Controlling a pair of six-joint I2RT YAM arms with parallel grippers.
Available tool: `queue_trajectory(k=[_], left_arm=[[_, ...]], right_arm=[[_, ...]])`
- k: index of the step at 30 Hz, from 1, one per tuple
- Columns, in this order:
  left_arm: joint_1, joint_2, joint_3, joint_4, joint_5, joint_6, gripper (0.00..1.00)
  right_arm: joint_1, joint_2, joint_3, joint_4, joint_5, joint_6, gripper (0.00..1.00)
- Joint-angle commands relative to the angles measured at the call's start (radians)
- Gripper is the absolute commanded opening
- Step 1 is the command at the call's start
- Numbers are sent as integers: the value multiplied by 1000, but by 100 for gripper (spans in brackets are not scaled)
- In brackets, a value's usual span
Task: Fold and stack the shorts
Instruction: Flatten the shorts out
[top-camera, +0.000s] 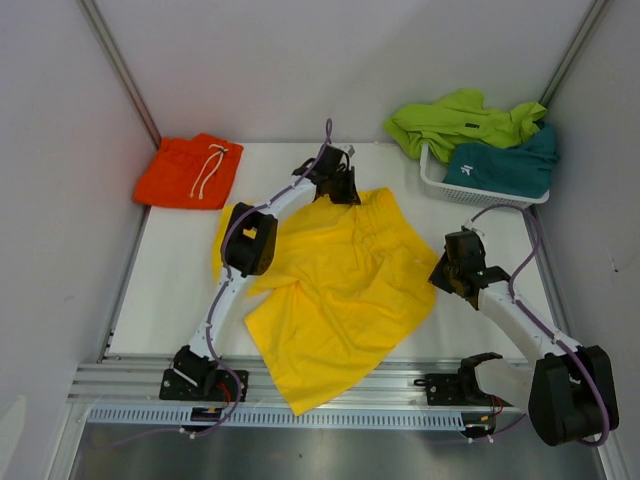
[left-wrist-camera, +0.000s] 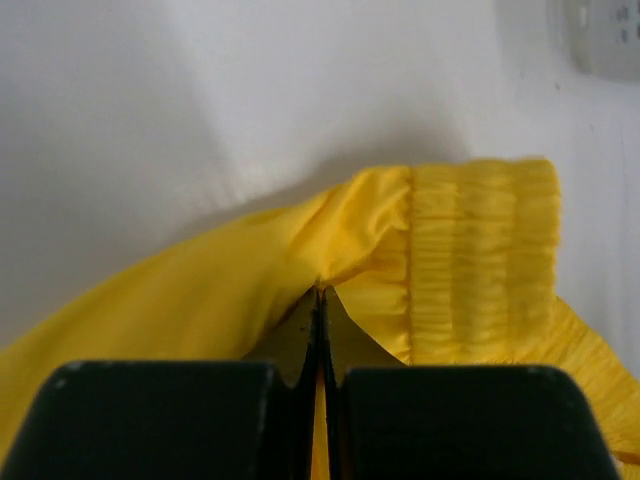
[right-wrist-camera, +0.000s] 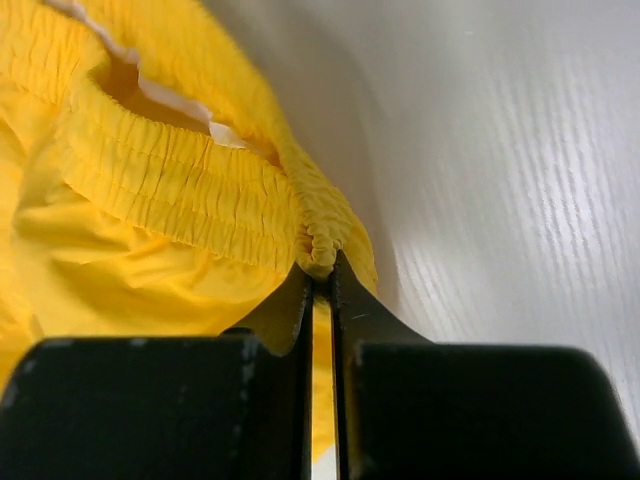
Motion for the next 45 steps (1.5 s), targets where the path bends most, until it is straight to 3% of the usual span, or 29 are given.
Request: queue_trajectory(k=[1, 6, 8, 9, 10, 11, 14, 18, 20, 23, 24, 27, 34, 39, 45], left_arm=[[34, 18, 50, -27, -84, -69, 0], [34, 21, 59, -30, -92, -73, 0], [36, 21, 56, -28, -92, -72, 0], [34, 21, 58, -27, -89, -72, 0], [36, 21, 56, -24, -87, -69, 0], [36, 19, 55, -18, -79, -69, 0], [34, 6, 32, 23, -44, -59, 0], [36, -72, -109, 149, 2, -79, 0], [34, -126, -161, 194, 19, -90, 5], [34, -184, -172, 215, 31, -78, 30], [34, -198, -175, 222, 42, -75, 44], [31, -246, -182, 234, 59, -67, 55], [14, -290, -162, 234, 102, -35, 61], [-10, -246, -65, 203, 122, -7, 63], [-41, -200, -57, 261, 154, -18, 64]], right_arm=[[-59, -49, -41, 0, -27, 66, 1], [-122, -28, -53, -88, 83, 167, 5], [-125, -29, -77, -80, 95, 189, 11], [-126, -32, -85, -68, 71, 184, 16], [-128, -32, -90, -41, 59, 169, 35], [-128, -31, -84, -40, 52, 154, 42], [-128, -23, -35, -63, 51, 99, 54], [-128, -43, 27, -89, 43, 33, 54], [-128, -66, 45, -86, 26, -1, 54], [-122, -95, 87, -82, -18, -85, 54], [-119, -101, 106, -80, -24, -122, 54], [-99, -109, 134, -45, -84, -188, 55], [-51, 93, 258, 33, -305, -423, 63], [-31, 271, 363, -10, -259, -469, 65], [-31, 353, 413, -53, -244, -498, 65]])
